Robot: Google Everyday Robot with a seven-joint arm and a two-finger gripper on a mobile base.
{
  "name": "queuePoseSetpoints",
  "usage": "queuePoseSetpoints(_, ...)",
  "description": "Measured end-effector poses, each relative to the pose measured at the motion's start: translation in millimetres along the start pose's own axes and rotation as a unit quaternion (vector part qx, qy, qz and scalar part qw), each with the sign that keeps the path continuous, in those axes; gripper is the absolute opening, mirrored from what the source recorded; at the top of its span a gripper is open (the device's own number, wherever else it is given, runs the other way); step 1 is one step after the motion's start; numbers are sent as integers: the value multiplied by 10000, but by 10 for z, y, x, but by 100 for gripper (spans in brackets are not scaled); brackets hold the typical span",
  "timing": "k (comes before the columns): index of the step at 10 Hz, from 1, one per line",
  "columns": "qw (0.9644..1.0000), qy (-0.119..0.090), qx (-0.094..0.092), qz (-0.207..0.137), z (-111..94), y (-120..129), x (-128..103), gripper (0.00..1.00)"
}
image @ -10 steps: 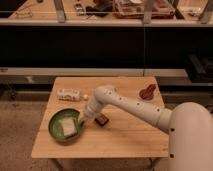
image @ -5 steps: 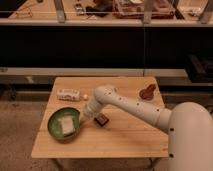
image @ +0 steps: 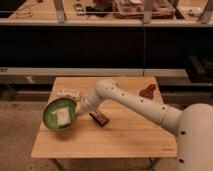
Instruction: Pick up the ceramic bowl
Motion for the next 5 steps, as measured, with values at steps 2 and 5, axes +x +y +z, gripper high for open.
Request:
queuePoseSetpoints(2,9996,37,91,-275,-197,-238,-68,5)
queuePoseSetpoints(5,9986,-211,140,-462,-326,-393,-222,5)
